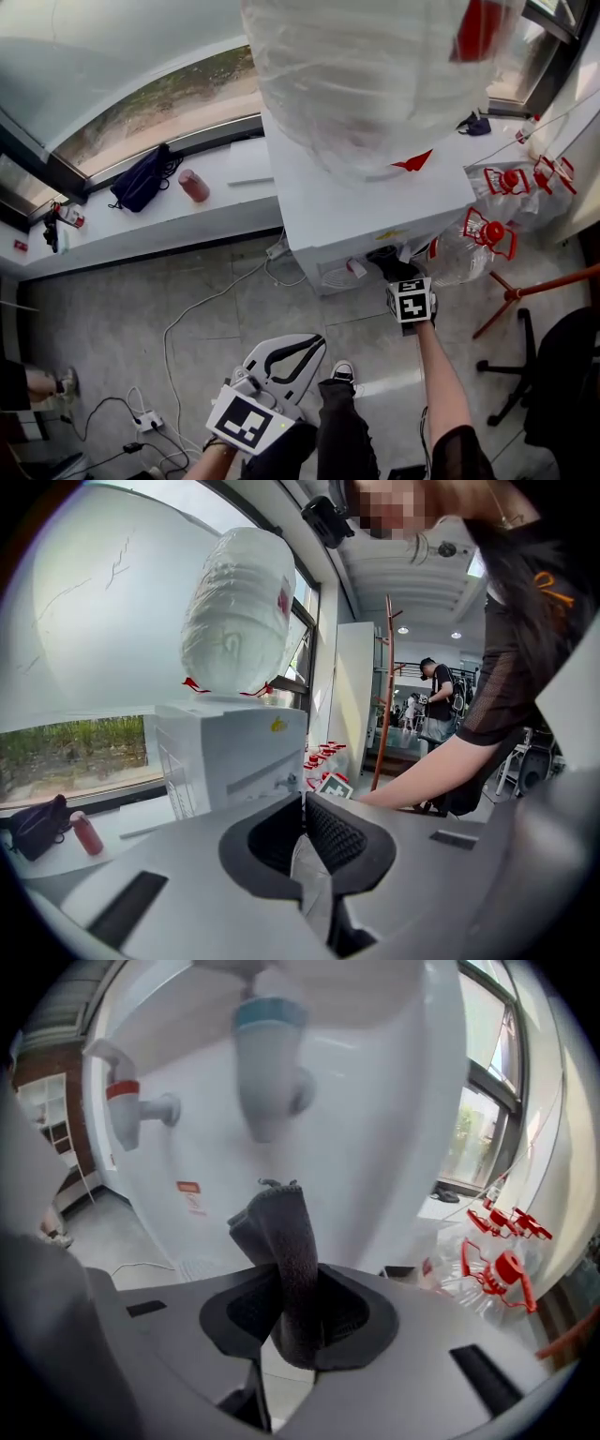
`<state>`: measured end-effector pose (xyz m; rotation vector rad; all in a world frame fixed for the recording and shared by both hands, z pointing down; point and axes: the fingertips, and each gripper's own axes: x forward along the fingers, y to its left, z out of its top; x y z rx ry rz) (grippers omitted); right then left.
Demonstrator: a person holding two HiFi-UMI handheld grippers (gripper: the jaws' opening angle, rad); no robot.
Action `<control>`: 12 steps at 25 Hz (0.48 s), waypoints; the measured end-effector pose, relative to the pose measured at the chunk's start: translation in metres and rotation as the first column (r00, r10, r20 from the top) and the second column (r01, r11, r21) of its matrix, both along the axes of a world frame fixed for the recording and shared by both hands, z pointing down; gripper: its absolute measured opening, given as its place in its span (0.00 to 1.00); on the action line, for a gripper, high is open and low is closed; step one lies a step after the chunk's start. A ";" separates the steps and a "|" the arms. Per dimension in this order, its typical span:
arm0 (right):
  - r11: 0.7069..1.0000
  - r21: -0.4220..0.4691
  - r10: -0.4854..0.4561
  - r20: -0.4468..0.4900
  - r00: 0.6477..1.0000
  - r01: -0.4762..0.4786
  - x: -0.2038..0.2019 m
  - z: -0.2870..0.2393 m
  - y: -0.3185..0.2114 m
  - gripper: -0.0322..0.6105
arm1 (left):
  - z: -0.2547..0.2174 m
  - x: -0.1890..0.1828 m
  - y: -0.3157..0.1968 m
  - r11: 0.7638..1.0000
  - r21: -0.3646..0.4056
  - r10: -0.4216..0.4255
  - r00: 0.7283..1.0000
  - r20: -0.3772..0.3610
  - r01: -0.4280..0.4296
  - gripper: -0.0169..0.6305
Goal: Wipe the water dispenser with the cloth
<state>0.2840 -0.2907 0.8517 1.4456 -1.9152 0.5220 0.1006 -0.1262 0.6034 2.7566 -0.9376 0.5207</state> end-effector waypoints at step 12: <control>0.999 -0.035 -0.006 0.016 1.000 0.007 0.032 0.004 0.036 0.21 | 0.005 0.007 0.005 1.000 -0.015 0.008 1.000 0.028 -0.008 0.06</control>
